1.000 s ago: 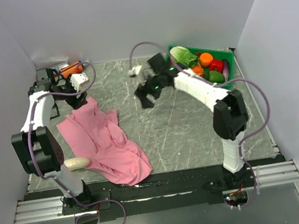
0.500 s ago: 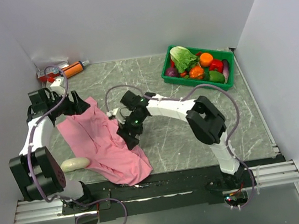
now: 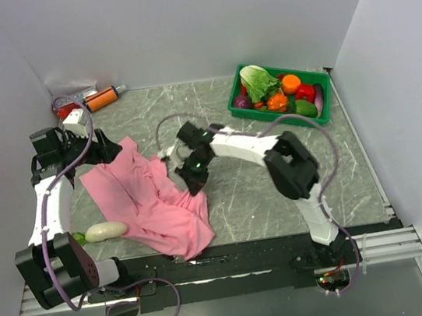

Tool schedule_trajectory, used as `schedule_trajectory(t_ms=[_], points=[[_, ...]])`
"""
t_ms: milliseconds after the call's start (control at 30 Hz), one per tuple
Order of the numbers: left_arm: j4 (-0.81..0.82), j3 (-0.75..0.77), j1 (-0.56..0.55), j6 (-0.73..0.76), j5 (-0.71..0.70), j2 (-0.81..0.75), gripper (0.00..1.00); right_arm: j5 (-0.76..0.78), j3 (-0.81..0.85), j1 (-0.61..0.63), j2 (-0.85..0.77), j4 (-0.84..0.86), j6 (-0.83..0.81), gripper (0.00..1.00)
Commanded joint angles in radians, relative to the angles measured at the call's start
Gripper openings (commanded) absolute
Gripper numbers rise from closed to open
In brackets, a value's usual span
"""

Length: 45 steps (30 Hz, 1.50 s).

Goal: Remove the brooch from the garment

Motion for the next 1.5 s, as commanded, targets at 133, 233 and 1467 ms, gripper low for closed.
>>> schedule_trajectory(t_ms=[133, 233, 1467], points=[[-0.118, 0.030, -0.107, 0.203, 0.038, 0.010, 0.79, 0.132, -0.044, -0.254, -0.281, -0.004, -0.025, 0.00], [-0.131, 0.042, -0.183, 0.270, -0.014, 0.009, 0.79, 0.222, -0.074, -0.332, -0.293, 0.027, -0.030, 0.00], [-0.674, -0.288, -0.098, 0.928, -0.534, 0.095, 0.63, 0.174, -0.159, -0.360, -0.241, 0.168, -0.137, 0.68]])
